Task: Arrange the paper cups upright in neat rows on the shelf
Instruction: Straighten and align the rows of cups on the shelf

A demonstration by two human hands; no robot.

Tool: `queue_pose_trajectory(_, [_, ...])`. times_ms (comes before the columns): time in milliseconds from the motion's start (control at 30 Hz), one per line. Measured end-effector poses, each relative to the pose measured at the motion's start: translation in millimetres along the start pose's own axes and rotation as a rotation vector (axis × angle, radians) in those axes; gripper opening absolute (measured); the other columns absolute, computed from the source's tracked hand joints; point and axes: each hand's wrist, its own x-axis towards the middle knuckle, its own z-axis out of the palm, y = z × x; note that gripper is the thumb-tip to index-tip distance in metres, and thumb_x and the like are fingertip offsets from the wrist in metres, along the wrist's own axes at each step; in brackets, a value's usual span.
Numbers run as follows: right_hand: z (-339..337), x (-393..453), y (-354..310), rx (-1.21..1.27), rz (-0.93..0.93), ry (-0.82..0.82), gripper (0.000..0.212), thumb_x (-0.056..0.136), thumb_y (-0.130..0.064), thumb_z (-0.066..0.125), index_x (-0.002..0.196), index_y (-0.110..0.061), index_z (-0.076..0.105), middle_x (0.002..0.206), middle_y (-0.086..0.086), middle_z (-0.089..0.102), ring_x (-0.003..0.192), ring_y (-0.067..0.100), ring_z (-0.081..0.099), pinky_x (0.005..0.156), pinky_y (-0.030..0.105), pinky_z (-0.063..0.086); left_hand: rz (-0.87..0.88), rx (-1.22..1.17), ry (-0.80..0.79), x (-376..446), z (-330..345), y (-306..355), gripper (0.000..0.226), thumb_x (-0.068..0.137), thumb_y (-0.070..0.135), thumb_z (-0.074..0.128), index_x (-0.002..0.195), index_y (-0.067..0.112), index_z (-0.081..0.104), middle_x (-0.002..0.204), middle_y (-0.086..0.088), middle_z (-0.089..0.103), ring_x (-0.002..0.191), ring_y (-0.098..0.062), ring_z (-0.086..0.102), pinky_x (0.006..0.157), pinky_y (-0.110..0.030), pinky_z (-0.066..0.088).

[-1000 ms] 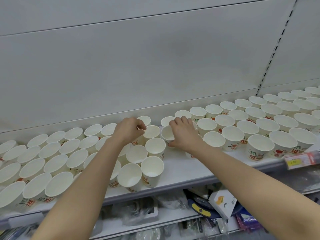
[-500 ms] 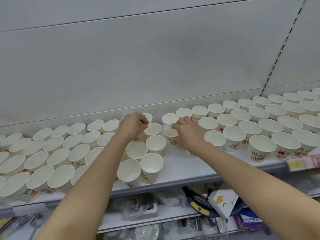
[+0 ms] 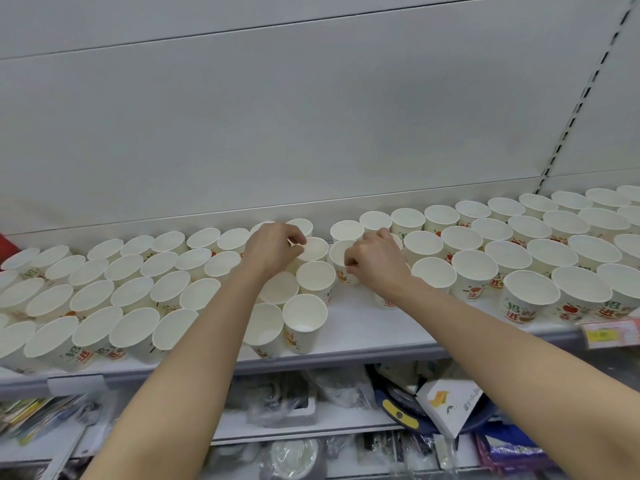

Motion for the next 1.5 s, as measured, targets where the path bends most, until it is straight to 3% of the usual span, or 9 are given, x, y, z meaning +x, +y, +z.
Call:
queue_pose_trajectory(200, [2.6, 6.1, -4.4, 0.063, 0.076, 0.058, 0.018, 0.079, -0.031, 0.071, 0.095, -0.023, 0.073, 0.091, -0.003, 0.070, 0.099, 0.024, 0.055, 0.089, 0.037, 0.033, 0.016, 0.036, -0.015, 30.3, -10.7, -17.9, 0.019, 0.084, 0.022, 0.065, 0.098, 0.031, 0.073, 0.106, 0.012, 0.070, 0.100, -0.015, 0.062, 0.082, -0.032, 0.051])
queue_pose_trajectory(333, [4.6, 11.7, -8.3, 0.137, 0.023, 0.245, 0.010, 0.072, -0.019, 0.078, 0.081, -0.022, 0.074, 0.074, -0.005, 0.070, 0.076, 0.028, 0.059, 0.072, 0.037, 0.037, 0.028, 0.083, -0.033, 51.7, -17.7, -32.9, 0.022, 0.085, 0.017, 0.062, 0.098, 0.030, 0.074, 0.106, 0.008, 0.069, 0.102, -0.018, 0.061, 0.076, -0.027, 0.045])
queue_pose_trajectory(467, [0.3, 52.7, -17.3, 0.082, 0.018, 0.287, 0.006, 0.074, -0.016, 0.070, 0.073, -0.021, 0.074, 0.067, -0.004, 0.069, 0.070, 0.028, 0.056, 0.067, 0.034, 0.035, 0.061, 0.090, -0.054, 66.1, -29.4, -52.0, 0.021, 0.083, 0.017, 0.063, 0.092, 0.031, 0.076, 0.101, 0.009, 0.070, 0.097, -0.018, 0.062, 0.071, -0.027, 0.045])
queue_pose_trajectory(633, [15.7, 100.5, -24.9, 0.015, 0.028, 0.006, 0.019, 0.083, -0.016, 0.063, 0.093, -0.029, 0.074, 0.086, -0.003, 0.069, 0.089, 0.024, 0.051, 0.072, 0.028, 0.029, 0.071, 0.117, -0.050, 77.0, -45.7, -88.0, 0.020, 0.081, 0.015, 0.062, 0.087, 0.029, 0.076, 0.094, 0.011, 0.071, 0.094, -0.017, 0.062, 0.068, -0.026, 0.042])
queue_pose_trajectory(767, [28.1, 114.9, -17.0, -0.017, 0.018, -0.113, 0.033, 0.079, -0.009, 0.063, 0.100, -0.033, 0.072, 0.094, -0.004, 0.066, 0.093, 0.021, 0.050, 0.068, 0.026, 0.032, 0.085, 0.104, -0.114, 73.7, -45.5, -109.1, 0.017, 0.083, 0.021, 0.067, 0.095, 0.031, 0.075, 0.100, 0.011, 0.071, 0.098, -0.015, 0.062, 0.073, -0.028, 0.046])
queue_pose_trajectory(900, [15.8, 119.6, -18.9, -0.091, -0.081, -0.136, 0.030, 0.074, -0.001, 0.068, 0.093, -0.023, 0.075, 0.090, -0.008, 0.072, 0.089, 0.018, 0.046, 0.065, 0.025, 0.026, 0.206, 0.101, -0.146, 65.1, -41.2, -105.6, 0.020, 0.082, 0.025, 0.071, 0.101, 0.031, 0.073, 0.104, 0.011, 0.069, 0.098, -0.012, 0.061, 0.078, -0.028, 0.048])
queue_pose_trajectory(1100, [28.3, 119.0, -18.4, -0.121, -0.195, -0.107, 0.020, 0.066, -0.005, 0.076, 0.072, -0.024, 0.073, 0.069, -0.008, 0.068, 0.076, 0.020, 0.048, 0.060, 0.025, 0.024, 0.327, 0.074, -0.186, 56.4, -35.5, -81.8, 0.023, 0.083, 0.024, 0.069, 0.104, 0.033, 0.072, 0.105, 0.013, 0.067, 0.094, -0.011, 0.060, 0.076, -0.029, 0.049])
queue_pose_trajectory(1233, [23.0, 114.0, -11.0, -0.180, -0.209, -0.057, 0.022, 0.048, -0.007, 0.078, 0.050, -0.022, 0.062, 0.045, -0.006, 0.052, 0.059, 0.020, 0.039, 0.054, 0.024, 0.022, 0.280, 0.177, -0.131, 58.2, -34.3, -89.7, 0.027, 0.085, 0.017, 0.065, 0.107, 0.031, 0.071, 0.109, 0.010, 0.066, 0.106, -0.014, 0.057, 0.077, -0.030, 0.047])
queue_pose_trajectory(1500, [34.5, 102.1, -3.3, -0.245, -0.164, -0.060, 0.024, 0.048, -0.009, 0.078, 0.049, -0.022, 0.058, 0.046, -0.007, 0.052, 0.061, 0.021, 0.042, 0.055, 0.028, 0.036, 0.247, 0.284, -0.193, 62.0, -20.5, -94.8, 0.023, 0.085, 0.027, 0.069, 0.107, 0.032, 0.072, 0.108, 0.009, 0.068, 0.101, -0.016, 0.062, 0.073, -0.025, 0.044])
